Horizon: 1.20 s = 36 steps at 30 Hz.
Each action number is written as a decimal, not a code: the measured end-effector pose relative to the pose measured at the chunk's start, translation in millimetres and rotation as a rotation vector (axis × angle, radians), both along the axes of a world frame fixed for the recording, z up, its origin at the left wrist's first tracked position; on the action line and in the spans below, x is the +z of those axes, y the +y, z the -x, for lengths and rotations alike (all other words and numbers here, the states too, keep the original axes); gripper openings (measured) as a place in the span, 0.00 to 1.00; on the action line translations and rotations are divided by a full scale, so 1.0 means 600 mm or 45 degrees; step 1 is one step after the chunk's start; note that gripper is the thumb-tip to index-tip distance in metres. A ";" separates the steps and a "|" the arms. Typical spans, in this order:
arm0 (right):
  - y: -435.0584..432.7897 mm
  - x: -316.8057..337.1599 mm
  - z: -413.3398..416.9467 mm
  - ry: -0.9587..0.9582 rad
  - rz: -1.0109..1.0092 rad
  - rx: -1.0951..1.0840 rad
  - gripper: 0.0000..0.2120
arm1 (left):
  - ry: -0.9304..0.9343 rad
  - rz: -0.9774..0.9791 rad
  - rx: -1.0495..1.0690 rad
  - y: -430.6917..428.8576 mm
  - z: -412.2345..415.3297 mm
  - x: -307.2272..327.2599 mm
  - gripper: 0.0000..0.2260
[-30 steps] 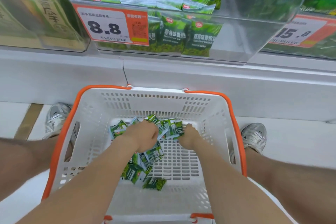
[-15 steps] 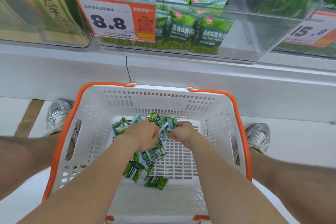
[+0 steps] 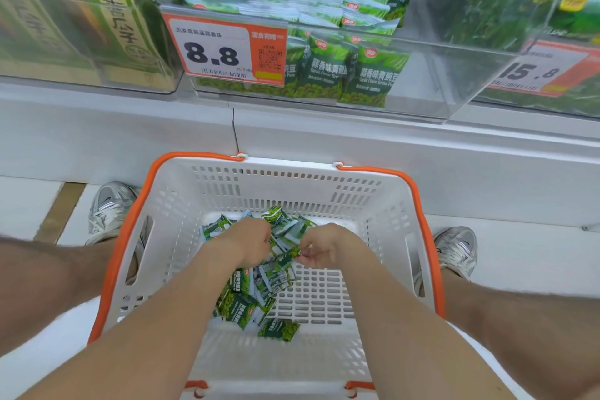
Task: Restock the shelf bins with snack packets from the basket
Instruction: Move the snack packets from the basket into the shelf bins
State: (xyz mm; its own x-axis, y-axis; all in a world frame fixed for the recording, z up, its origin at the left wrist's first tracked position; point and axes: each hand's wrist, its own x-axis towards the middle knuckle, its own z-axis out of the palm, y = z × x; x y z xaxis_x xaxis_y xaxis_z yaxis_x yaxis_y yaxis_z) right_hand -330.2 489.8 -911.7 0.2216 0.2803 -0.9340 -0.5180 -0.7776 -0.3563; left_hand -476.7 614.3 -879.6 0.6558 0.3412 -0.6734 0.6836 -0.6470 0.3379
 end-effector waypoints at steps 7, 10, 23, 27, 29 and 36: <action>-0.017 0.089 0.007 0.181 -0.434 -0.050 0.09 | -0.011 0.652 0.820 -0.016 -0.004 0.057 0.11; -0.028 0.124 0.006 0.133 -0.460 0.209 0.18 | -0.268 0.814 0.940 -0.009 0.002 0.099 0.08; -0.039 0.253 -0.001 -0.416 -0.806 0.401 0.20 | -0.889 0.695 0.779 0.007 0.000 0.212 0.10; -0.036 0.296 0.003 -0.576 -0.959 0.263 0.05 | -1.088 0.542 0.806 0.000 -0.018 0.257 0.10; -0.023 0.328 0.007 -0.712 -1.041 0.137 0.06 | -1.302 0.372 0.826 -0.007 -0.034 0.292 0.14; 0.023 0.501 0.014 -1.498 -1.371 -0.313 0.26 | -1.843 -0.695 0.701 -0.005 -0.067 0.413 0.19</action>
